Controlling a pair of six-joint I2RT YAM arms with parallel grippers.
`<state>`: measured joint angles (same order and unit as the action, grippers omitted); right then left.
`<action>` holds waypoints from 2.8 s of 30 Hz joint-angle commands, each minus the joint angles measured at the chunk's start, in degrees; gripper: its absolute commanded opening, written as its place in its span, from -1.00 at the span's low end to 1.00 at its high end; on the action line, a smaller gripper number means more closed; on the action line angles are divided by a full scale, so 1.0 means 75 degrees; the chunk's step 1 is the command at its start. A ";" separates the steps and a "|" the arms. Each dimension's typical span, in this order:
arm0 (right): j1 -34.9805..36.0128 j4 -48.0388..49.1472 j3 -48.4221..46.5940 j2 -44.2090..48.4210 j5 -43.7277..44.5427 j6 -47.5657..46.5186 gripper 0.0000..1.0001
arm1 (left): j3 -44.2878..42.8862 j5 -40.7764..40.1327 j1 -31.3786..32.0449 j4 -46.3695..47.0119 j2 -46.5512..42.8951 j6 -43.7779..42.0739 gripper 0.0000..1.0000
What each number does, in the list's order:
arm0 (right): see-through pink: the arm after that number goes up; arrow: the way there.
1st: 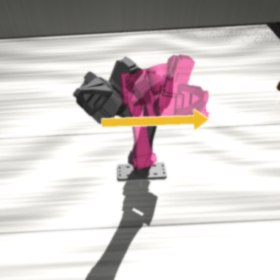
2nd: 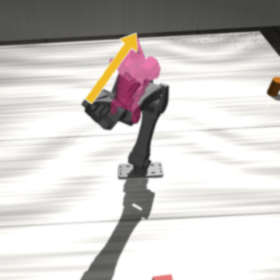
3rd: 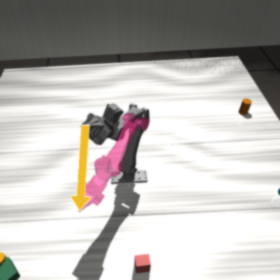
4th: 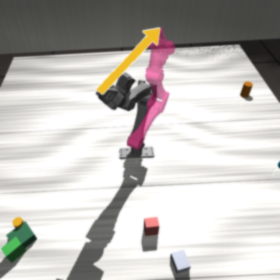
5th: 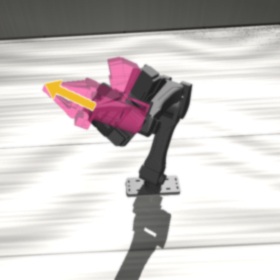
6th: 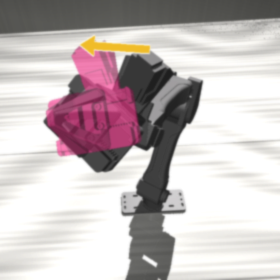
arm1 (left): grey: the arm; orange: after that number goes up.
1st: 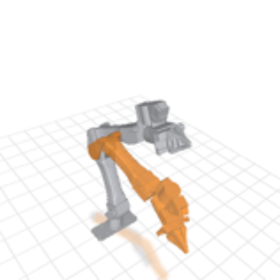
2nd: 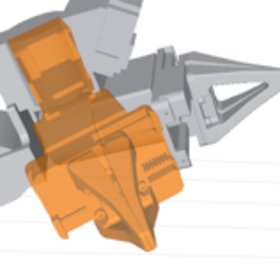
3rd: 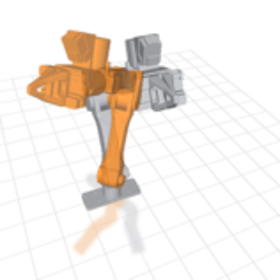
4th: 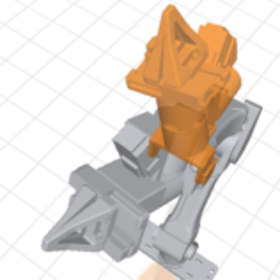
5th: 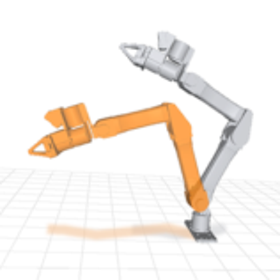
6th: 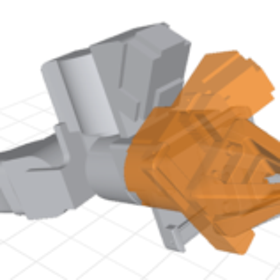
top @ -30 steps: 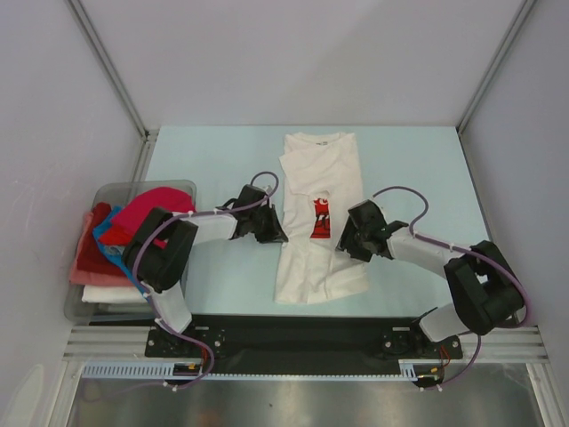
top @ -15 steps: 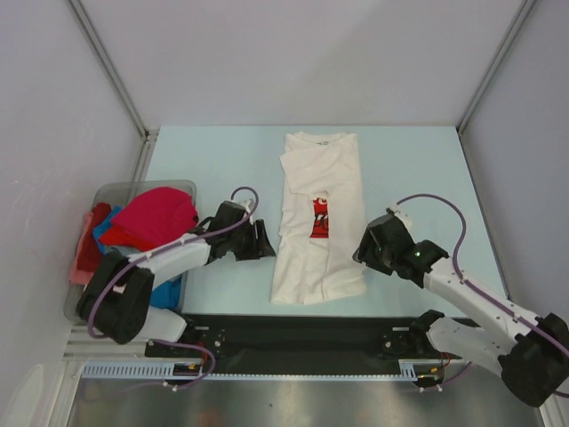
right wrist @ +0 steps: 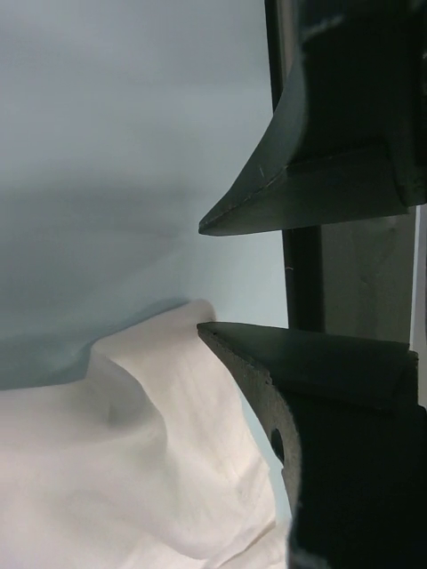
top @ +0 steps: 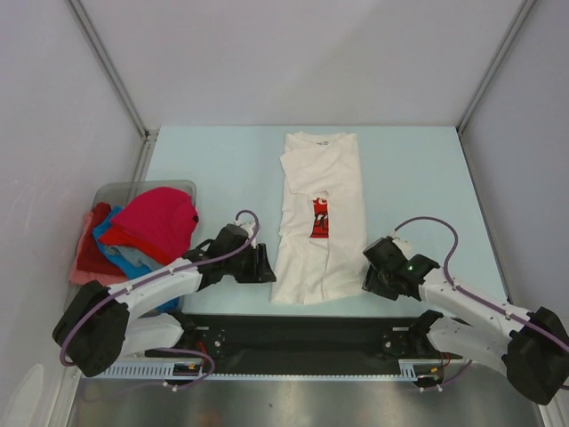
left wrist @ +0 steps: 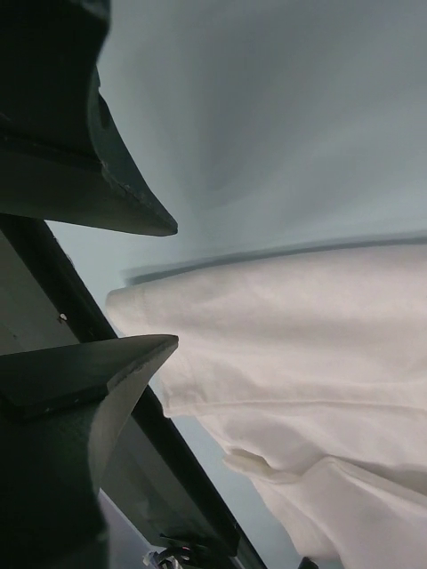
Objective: Fold and stack the t-shirts
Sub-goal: Fold the tshirt
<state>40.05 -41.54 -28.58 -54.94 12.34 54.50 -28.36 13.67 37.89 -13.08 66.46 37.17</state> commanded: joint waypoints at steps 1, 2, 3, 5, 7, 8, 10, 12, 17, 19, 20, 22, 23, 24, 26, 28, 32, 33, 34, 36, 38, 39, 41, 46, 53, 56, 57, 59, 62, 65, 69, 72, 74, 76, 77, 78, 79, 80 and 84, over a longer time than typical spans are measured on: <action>0.0062 0.0358 -0.0115 -0.0280 0.0405 0.0128 -0.04 | 0.0171 -0.0007 0.0151 0.0185 -0.0142 0.0212 0.08; 0.0062 0.0440 -0.0104 -0.0315 0.0440 0.0163 -0.05 | 0.0241 0.0028 0.0163 0.0220 -0.0130 0.0235 0.08; 0.0074 0.0476 -0.0115 -0.0304 0.0476 0.0163 -0.05 | 0.0254 0.0063 0.0175 0.0209 -0.0142 0.0224 0.07; 0.0074 0.0616 -0.0104 -0.0246 0.0499 0.0163 -0.05 | 0.0266 0.0076 0.0186 0.0104 -0.0165 0.0201 0.08; 0.0062 0.0791 -0.0080 -0.0257 0.0429 0.0128 -0.05 | 0.0301 0.0122 0.0186 0.0034 -0.0212 0.0142 0.08; 0.0074 0.0850 -0.0069 -0.0292 0.0406 0.0105 -0.06 | 0.0301 0.0146 0.0198 0.0022 -0.0212 0.0142 0.08; 0.0062 0.0991 -0.0045 -0.0456 0.0277 0.0034 -0.09 | 0.0336 0.0216 0.0221 -0.0002 -0.0259 0.0119 0.09; 0.0074 0.1190 -0.0010 -0.0654 0.0090 -0.0024 -0.19 | 0.0383 0.0275 0.0233 -0.0072 -0.0317 0.0095 0.08; 0.0132 0.1192 0.0166 -0.0644 -0.0191 -0.0095 -0.79 | 0.0546 0.0368 0.0280 -0.0143 -0.0505 0.0142 0.03; 0.0191 0.1005 0.0247 -0.0388 -0.0262 -0.0048 -0.97 | 0.0605 0.0380 0.0350 -0.0143 -0.0552 0.0177 0.03; 0.0249 0.0911 0.0259 -0.0282 -0.0378 -0.0036 -1.00 | 0.0675 0.0380 0.0385 -0.0143 -0.0622 0.0247 0.04; 0.0343 0.0537 0.0248 -0.0048 -0.0508 0.0034 -1.00 | 0.0757 0.0369 0.0479 -0.0072 -0.0658 0.0317 0.03; 0.0413 0.0361 0.0201 0.0012 -0.0555 0.0138 -1.00 | 0.0816 0.0369 0.0503 -0.0037 -0.0669 0.0399 0.03; 0.0588 0.0173 0.0178 0.0094 -0.0544 0.0198 -1.00 | 0.0851 0.0357 0.0572 -0.0002 -0.0635 0.0423 0.03; 0.0799 -0.0343 0.0119 0.0386 -0.0497 0.0373 -1.00 | 0.0898 0.0380 0.0655 0.0138 -0.0564 0.0505 0.02; 0.1104 -0.0775 0.0084 0.0597 -0.0415 0.0654 -1.00 | 0.0898 0.0404 0.0795 0.0302 -0.0436 0.0610 0.01; 0.1433 -0.1234 0.0084 0.0949 -0.0309 0.0983 -1.00 | 0.0875 0.0415 0.1006 0.0595 -0.0213 0.0833 -0.08; 0.1479 -0.1270 0.0095 0.1031 -0.0321 0.1041 -1.00 | 0.0875 0.0415 0.1076 0.0665 -0.0166 0.0857 -0.09; 0.1538 -0.1316 0.0096 0.1067 -0.0321 0.1065 -1.00 | 0.0863 0.0415 0.1112 0.0712 -0.0084 0.0892 -0.14; 0.1609 -0.1340 0.0072 0.1137 -0.0321 0.1100 -1.00 | 0.0852 0.0427 0.1240 0.0853 0.0022 0.0985 -0.35; 0.1667 -0.1376 0.0025 0.1149 -0.0309 0.1136 -1.00 | 0.0805 0.0439 0.1358 0.0900 0.0104 0.1067 -0.69; 0.1691 -0.1387 0.0002 0.1161 -0.0286 0.1147 -1.00 | 0.0781 0.0427 0.1474 0.0877 0.0092 0.1103 -0.83; 0.1703 -0.1422 -0.0092 0.1184 -0.0227 0.1171 -1.00 | 0.0699 0.0253 0.1627 0.0772 -0.0036 0.1242 -0.99; 0.1738 -0.1376 -0.0361 0.1313 -0.0005 0.1136 -1.00 | 0.0594 0.0309 0.1968 0.0490 -0.0469 0.1513 -0.99; 0.1656 -0.1258 -0.1251 0.0659 0.0591 0.0785 -1.00 | -0.0237 0.0357 0.1956 0.0022 -0.0318 0.1373 -0.99; 0.1294 -0.1212 -0.1743 0.0447 0.0792 0.0387 -1.00 | -0.0741 0.0368 0.1804 -0.0119 -0.0014 0.1209 -0.99; 0.1142 -0.1072 -0.1930 0.0295 0.0769 0.0119 -1.00 | -0.0870 0.0415 0.1630 -0.0119 0.0080 0.1150 -0.99; 0.0580 -0.0861 -0.2072 0.0166 0.0652 -0.0199 -1.00 | -0.1350 0.0556 0.1395 -0.0200 0.0454 0.0952 -0.99; -0.0311 -0.0486 -0.2353 -0.0244 0.0418 -0.0855 -1.00 | -0.2170 0.0627 0.0728 -0.0434 0.1075 0.0612 -0.99; -0.1225 0.0006 -0.2634 -0.0713 0.0125 -0.1464 -1.00 | -0.3049 0.0615 0.0271 -0.0646 0.1846 0.0307 -0.99; -0.2023 0.0615 -0.3196 -0.1556 -0.0040 -0.2074 -1.00 | -0.4010 0.0755 -0.0281 -0.0775 0.2751 0.0119 -0.99; -0.2574 0.0955 -0.3747 -0.2364 -0.0297 -0.2438 -1.00 | -0.4736 0.0768 -0.0692 -0.0857 0.3417 0.0037 -0.99; -0.2761 0.1096 -0.4191 -0.2950 -0.0461 -0.2613 -1.00 | -0.5346 0.0545 -0.0925 -0.1138 0.3712 -0.0069 -0.99; -0.2972 0.1237 -0.4520 -0.3325 -0.0508 -0.2684 -1.00 | -0.5802 0.0474 -0.1090 -0.1232 0.4146 -0.0139 -0.99; -0.3054 0.1284 -0.4649 -0.3641 -0.0543 -0.2743 -1.00 | -0.5909 0.0497 -0.1219 -0.1221 0.4309 -0.0128 -0.99; -0.3171 0.1366 -0.4929 -0.3829 -0.0602 -0.2824 -1.00 | -0.6038 0.0486 -0.1278 -0.1232 0.4450 -0.0151 -0.99; -0.3242 0.1413 -0.5071 -0.3994 -0.0718 -0.2860 -1.00 | -0.6306 0.0474 -0.1325 -0.1279 0.4753 -0.0197 -0.99; -0.3278 0.1460 -0.5223 -0.4332 -0.0777 -0.2895 -1.00 | -0.6436 0.0497 -0.1407 -0.1302 0.4884 -0.0221 -0.99; -0.3372 0.1496 -0.6136 -0.5164 -0.0895 -0.3059 -1.00 | -0.7442 0.0404 -0.1548 -0.1653 0.5540 -0.0408 -0.99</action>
<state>15.27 -32.34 -68.77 -90.32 6.72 34.13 -77.89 17.67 27.00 -22.90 106.00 36.67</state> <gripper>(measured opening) 0.010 0.014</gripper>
